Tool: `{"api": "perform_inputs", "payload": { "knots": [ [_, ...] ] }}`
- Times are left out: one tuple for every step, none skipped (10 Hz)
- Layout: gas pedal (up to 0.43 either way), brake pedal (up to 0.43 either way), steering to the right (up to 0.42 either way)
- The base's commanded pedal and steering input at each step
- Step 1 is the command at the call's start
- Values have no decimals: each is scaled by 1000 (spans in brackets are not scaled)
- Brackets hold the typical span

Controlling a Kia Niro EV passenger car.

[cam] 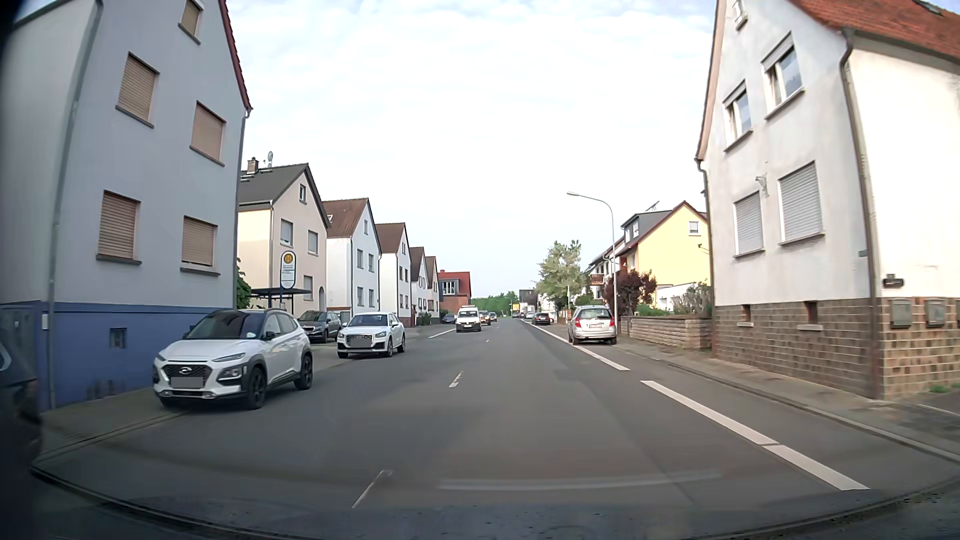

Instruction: Follow the waypoints while adhering to traffic rules and regulations

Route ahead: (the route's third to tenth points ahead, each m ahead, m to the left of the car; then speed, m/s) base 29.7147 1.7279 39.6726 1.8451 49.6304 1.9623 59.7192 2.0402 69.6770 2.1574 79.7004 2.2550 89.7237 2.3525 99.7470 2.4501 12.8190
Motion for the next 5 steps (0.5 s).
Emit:
{"api": "perform_inputs", "payload": {
  "knots": [
    [87,0,-4],
    [87,0,-5],
    [87,0,-5],
    [87,0,-7],
    [87,0,-8]
  ]
}}
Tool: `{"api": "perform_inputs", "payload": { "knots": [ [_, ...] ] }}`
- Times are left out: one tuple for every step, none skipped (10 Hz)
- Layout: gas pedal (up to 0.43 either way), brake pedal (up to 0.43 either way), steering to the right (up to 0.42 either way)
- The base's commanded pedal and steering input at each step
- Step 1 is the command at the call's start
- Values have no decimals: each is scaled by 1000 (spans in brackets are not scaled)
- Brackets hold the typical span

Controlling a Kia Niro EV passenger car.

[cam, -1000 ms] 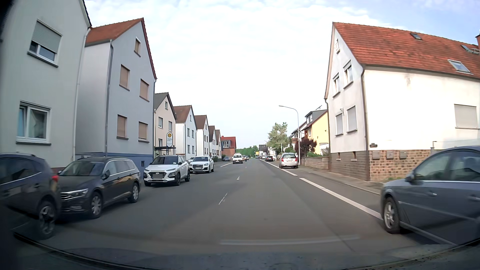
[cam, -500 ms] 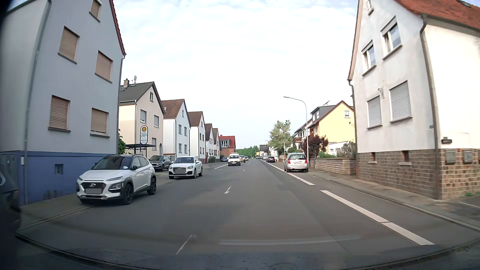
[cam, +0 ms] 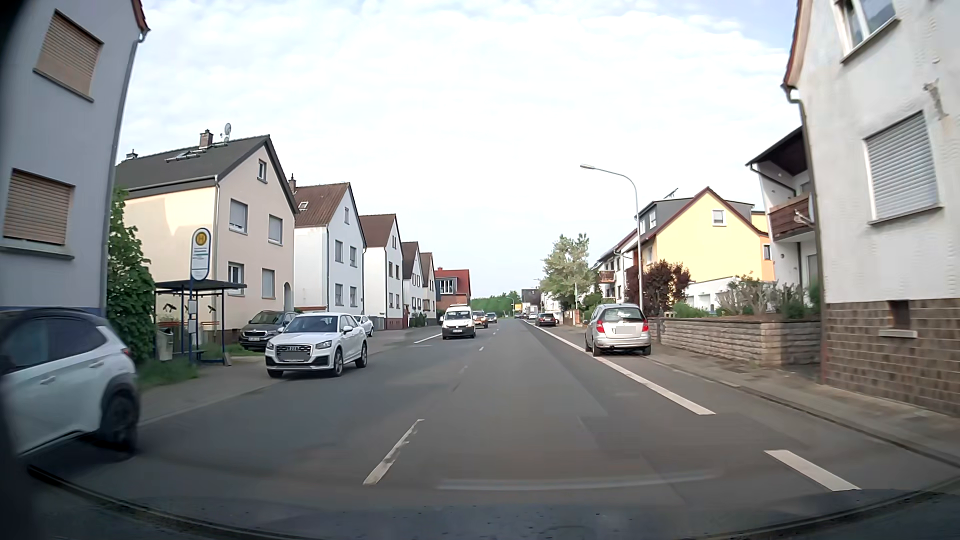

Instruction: Follow the waypoints while adhering to traffic rules and regulations

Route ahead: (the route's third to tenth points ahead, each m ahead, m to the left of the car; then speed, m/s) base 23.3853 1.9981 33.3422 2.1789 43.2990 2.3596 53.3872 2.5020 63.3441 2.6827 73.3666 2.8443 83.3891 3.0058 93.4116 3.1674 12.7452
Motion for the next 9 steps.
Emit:
{"api": "perform_inputs", "payload": {
  "knots": [
    [87,0,-6],
    [87,0,-3],
    [87,0,-2],
    [87,0,-2],
    [87,0,-2],
    [87,0,-2],
    [87,0,-2],
    [87,0,-2],
    [87,0,-2]
  ]
}}
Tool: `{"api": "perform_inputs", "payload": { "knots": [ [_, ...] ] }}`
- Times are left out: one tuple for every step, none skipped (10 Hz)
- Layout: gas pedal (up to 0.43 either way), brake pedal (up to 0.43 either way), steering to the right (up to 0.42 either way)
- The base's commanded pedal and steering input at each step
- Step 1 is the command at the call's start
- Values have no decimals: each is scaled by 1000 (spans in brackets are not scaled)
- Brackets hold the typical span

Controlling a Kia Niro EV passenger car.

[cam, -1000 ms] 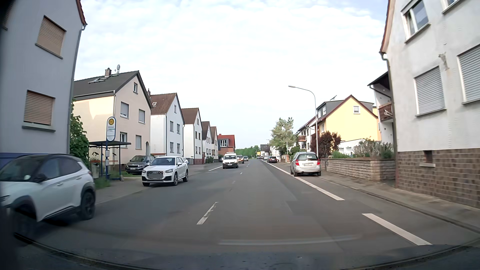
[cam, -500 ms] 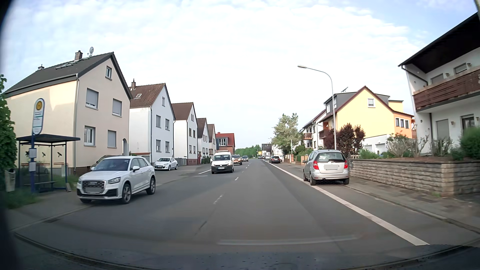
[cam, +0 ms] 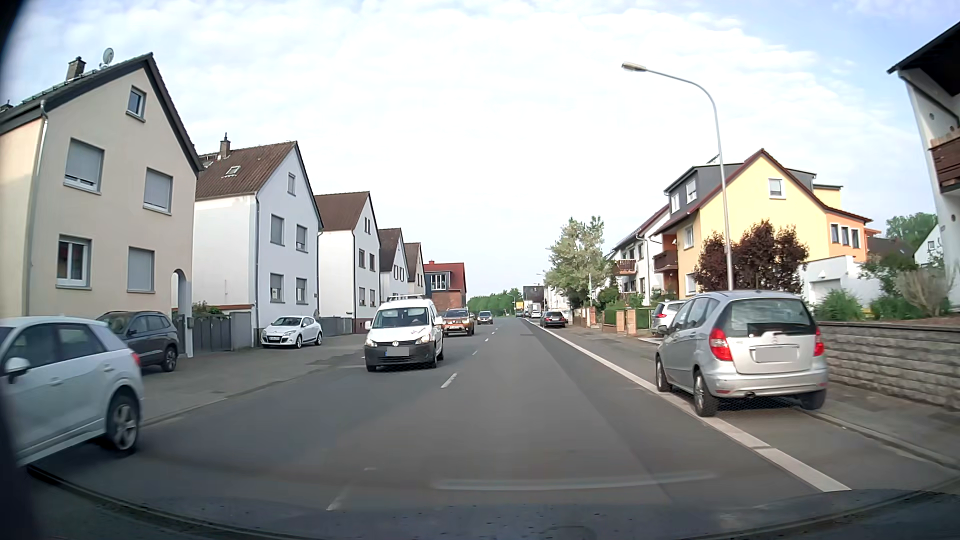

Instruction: Follow the waypoints while adhering to traffic rules and regulations

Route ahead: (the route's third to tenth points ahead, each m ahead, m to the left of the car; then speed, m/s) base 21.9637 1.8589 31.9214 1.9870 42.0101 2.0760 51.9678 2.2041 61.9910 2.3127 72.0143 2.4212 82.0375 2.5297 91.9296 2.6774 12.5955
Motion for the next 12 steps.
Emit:
{"api": "perform_inputs", "payload": {
  "knots": [
    [87,0,-3],
    [87,0,-3],
    [87,0,-3],
    [87,0,-3],
    [87,0,-4],
    [87,0,-4],
    [87,0,-5],
    [87,0,-6],
    [87,0,-7],
    [98,0,-7],
    [98,0,-7],
    [98,0,-7]
  ]
}}
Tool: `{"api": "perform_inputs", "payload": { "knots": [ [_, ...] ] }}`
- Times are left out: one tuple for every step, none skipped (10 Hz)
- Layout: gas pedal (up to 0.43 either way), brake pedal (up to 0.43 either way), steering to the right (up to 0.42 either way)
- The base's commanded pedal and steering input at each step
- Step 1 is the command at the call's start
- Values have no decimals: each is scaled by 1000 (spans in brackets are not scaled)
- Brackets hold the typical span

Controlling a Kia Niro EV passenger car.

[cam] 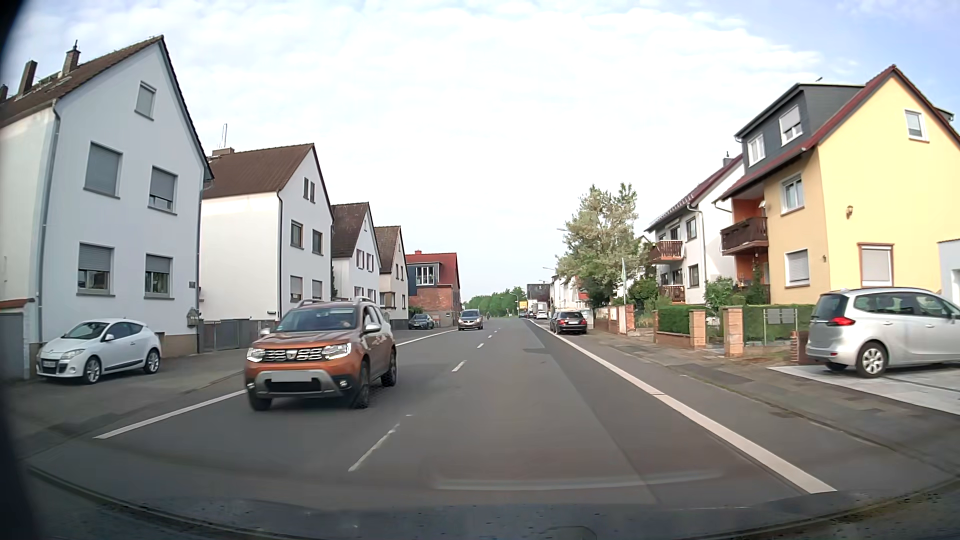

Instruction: Follow the waypoints while adhering to traffic rules and regulations

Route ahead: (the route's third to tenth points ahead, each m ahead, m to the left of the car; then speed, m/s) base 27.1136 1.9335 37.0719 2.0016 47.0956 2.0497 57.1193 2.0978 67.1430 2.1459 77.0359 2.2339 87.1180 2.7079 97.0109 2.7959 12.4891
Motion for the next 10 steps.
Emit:
{"api": "perform_inputs", "payload": {
  "knots": [
    [98,0,-7],
    [98,0,-7],
    [98,0,-6],
    [98,0,-6],
    [98,0,-5],
    [98,0,-6],
    [110,0,-5],
    [110,0,-5],
    [110,0,-5],
    [110,0,-5]
  ]
}}
